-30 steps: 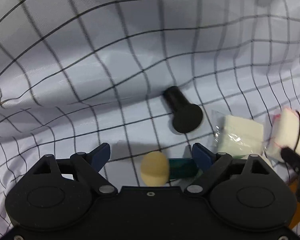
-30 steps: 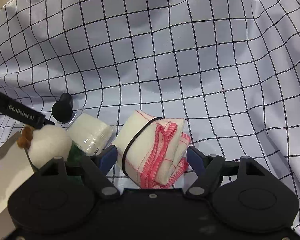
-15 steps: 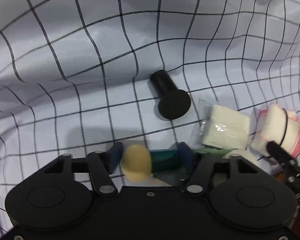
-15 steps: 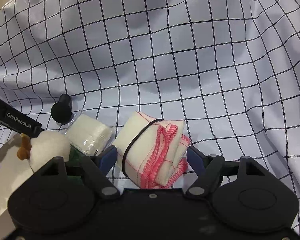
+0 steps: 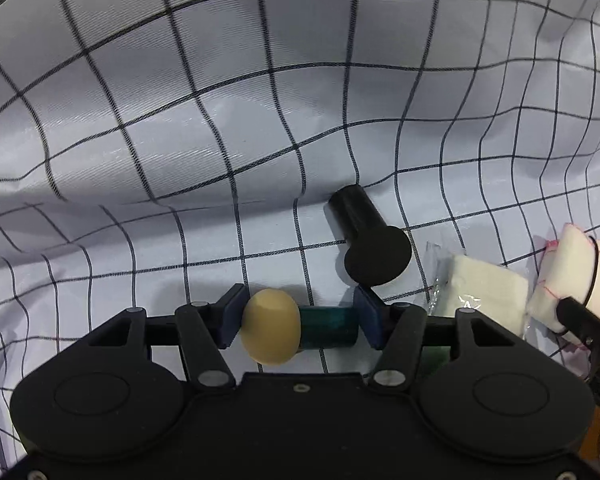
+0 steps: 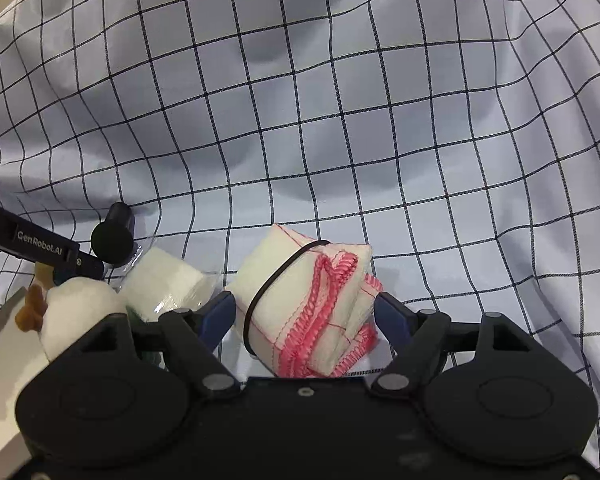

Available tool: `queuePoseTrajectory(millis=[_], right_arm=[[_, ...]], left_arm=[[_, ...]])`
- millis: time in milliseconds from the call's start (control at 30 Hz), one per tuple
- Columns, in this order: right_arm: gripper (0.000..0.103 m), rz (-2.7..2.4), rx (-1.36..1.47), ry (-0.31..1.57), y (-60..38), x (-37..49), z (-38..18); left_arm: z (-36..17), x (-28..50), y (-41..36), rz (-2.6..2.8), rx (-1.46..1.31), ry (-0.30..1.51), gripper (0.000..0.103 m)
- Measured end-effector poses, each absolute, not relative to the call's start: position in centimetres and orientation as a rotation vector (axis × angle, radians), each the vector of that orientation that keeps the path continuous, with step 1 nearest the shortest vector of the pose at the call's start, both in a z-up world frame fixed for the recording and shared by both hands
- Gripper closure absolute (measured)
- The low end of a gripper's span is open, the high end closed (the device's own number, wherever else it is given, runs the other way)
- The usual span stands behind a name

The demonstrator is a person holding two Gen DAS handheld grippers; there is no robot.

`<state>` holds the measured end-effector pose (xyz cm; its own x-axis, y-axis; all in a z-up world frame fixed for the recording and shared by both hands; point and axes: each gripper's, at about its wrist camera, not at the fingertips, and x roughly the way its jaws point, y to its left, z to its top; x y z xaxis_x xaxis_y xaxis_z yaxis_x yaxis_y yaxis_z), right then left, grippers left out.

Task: Organize soft objects
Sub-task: 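Close the left gripper on the beige-and-green wooden toy while the right gripper holds the towel, then lift the towel roll and wooden toy off the sheet with both grippers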

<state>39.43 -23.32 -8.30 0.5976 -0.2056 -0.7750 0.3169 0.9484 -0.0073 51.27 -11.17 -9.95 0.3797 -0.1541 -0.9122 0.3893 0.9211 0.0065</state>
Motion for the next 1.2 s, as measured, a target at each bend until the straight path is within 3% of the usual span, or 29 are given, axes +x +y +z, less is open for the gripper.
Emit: queuePoseTrajectory(millis=[167,300,433,533,633,833,867,1000,1200], right_arm=[[0.024,-0.315,0.129,0.892,-23.1,39.9,-8.4],[0.021,-0.322,0.118,0.9,-22.8,40.3,-8.7],[0.019,-0.325,0.099,0.907,-22.6,40.5,-8.9],[0.021,-0.323,0.086,0.916,-22.5,40.5,-9.1],[0.024,-0.314,0.086,0.917,-22.5,40.5,-8.8],[0.031,-0.314,0.136,0.924,-23.4,40.4,-8.1],[0.031,-0.318,0.136,0.927,-23.4,40.5,-8.1],[0.031,-0.328,0.114,0.926,-22.9,40.6,-8.2],[0.03,-0.33,0.102,0.927,-22.8,40.6,-8.4]], left_arm=[[-10.2,51.0,-12.4,-0.337,0.293,1.113,0.045],[-10.2,50.5,-12.9,-0.327,0.289,1.132,0.031],[-11.1,50.1,-12.3,-0.319,0.284,1.136,0.027],[-11.2,49.5,-11.3,-0.318,0.277,1.135,0.033],[-11.2,48.8,-10.3,-0.333,0.273,1.123,0.049],[-10.9,48.9,-8.9,-0.331,0.243,1.118,0.05],[-10.7,48.7,-8.6,-0.327,0.237,1.117,0.048],[-10.3,48.7,-7.4,-0.3,0.236,1.112,0.026],[-9.9,48.5,-5.5,-0.28,0.224,1.122,0.017]])
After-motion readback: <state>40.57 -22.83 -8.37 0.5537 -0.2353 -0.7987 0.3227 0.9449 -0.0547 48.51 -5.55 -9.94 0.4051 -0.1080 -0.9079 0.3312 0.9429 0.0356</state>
